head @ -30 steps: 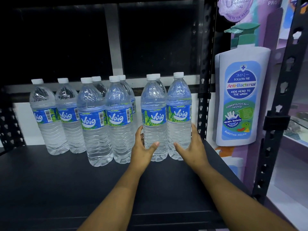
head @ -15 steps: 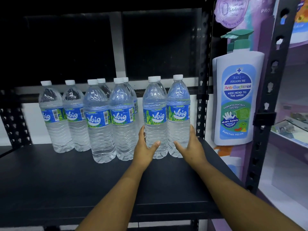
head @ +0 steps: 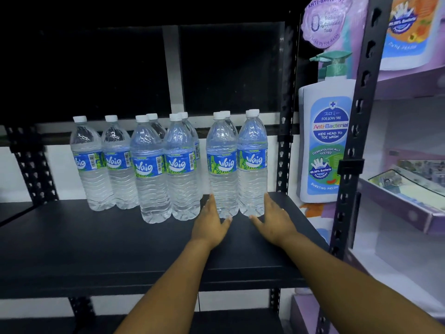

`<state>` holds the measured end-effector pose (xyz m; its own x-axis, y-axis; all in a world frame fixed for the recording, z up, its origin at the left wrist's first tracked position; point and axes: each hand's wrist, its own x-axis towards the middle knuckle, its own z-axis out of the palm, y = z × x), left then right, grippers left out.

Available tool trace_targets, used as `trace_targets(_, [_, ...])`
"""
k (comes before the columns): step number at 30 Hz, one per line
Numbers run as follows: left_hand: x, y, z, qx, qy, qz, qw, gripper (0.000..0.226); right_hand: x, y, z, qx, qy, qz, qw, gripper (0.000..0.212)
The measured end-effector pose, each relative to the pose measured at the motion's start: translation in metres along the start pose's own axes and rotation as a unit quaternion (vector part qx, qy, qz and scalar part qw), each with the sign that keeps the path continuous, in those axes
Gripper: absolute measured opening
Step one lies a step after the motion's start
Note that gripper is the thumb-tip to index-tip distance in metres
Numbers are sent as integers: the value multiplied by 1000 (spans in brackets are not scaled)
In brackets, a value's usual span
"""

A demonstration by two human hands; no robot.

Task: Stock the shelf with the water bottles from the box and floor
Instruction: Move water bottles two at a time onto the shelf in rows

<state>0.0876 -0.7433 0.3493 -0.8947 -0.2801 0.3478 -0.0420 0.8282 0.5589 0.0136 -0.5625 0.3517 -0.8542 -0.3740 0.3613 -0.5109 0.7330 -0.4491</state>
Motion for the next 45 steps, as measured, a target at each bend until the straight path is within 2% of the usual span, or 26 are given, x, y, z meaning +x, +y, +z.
trace_targets(3, [-5, 7, -12, 151, -29, -6, 988, 74, -9, -7, -8, -81, -32, 4, 996, 72])
trace_targets(5, [-8, 11, -21, 214, -58, -2, 975, 66, -17, -15, -14, -123, -60, 6, 991, 68])
trace_targets(10, [-22, 21, -41, 254, -103, -15, 962, 64, -34, -32, -25, -146, -83, 2, 986, 67])
trace_targets(17, [-62, 26, -70, 235, -114, -14, 965, 61, -63, -59, -39, -158, -107, 15, 981, 68])
trace_targets(29, [-103, 17, -101, 198, -109, 23, 974, 62, -107, -96, -41, -155, -98, 46, 982, 70])
trace_targets(39, [-124, 33, -100, 203, -118, 23, 972, 61, -134, -86, -53, -151, -90, 46, 983, 69])
trace_targets(45, [-153, 57, -102, 191, -99, 12, 977, 61, -164, -77, -79, -154, -87, 24, 984, 67])
